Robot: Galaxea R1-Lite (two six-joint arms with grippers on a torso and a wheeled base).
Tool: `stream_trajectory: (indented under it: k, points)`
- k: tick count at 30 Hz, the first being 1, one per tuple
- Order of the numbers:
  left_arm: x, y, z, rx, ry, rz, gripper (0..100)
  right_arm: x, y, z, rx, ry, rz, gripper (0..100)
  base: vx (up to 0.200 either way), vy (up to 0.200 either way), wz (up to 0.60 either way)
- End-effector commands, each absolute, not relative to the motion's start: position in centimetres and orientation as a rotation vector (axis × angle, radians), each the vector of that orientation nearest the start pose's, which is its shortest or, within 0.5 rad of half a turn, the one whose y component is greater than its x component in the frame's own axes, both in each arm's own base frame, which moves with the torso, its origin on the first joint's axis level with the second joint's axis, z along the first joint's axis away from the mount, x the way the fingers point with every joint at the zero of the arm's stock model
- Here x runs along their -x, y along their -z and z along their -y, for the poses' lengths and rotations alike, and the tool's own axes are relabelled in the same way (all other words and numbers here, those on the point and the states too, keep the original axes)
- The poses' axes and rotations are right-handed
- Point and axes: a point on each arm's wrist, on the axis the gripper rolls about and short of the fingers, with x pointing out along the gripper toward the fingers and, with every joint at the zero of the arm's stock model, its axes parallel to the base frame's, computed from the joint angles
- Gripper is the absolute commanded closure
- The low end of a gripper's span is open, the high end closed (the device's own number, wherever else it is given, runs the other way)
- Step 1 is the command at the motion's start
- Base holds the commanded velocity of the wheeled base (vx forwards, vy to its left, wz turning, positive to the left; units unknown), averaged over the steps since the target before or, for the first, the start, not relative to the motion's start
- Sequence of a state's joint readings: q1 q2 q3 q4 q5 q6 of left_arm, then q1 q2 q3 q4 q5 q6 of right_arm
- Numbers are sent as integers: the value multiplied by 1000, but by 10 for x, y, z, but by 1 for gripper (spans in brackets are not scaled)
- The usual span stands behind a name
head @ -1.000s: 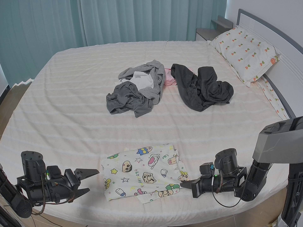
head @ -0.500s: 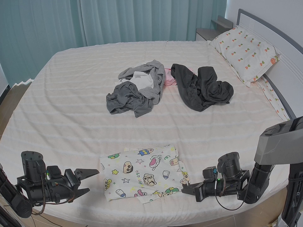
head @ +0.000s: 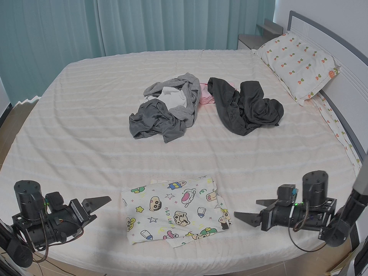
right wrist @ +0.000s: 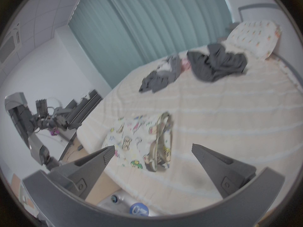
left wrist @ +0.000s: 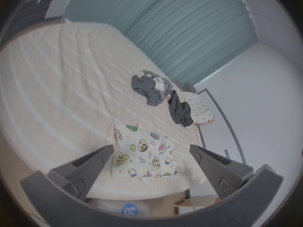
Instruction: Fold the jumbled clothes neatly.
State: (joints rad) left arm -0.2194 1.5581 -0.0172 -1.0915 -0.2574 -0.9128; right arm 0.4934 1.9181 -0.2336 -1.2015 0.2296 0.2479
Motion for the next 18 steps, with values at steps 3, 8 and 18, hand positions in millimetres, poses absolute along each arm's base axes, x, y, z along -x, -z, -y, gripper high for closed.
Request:
stream_trajectory:
  k: [3, 8, 18]
  points:
    - [-97, -142, 27, 602, 368, -175, 0, -130, -126, -62, -247, -338, -183, 0, 0, 0, 0]
    - [-52, -142, 11, 408, 153, -67, 0, -90, -137, -36, -234, -64, -96, 0, 0, 0, 0]
    - [30, -126, -12, 156, -108, 104, 0, -28, -120, 4, -124, 289, -34, 0, 0, 0, 0]
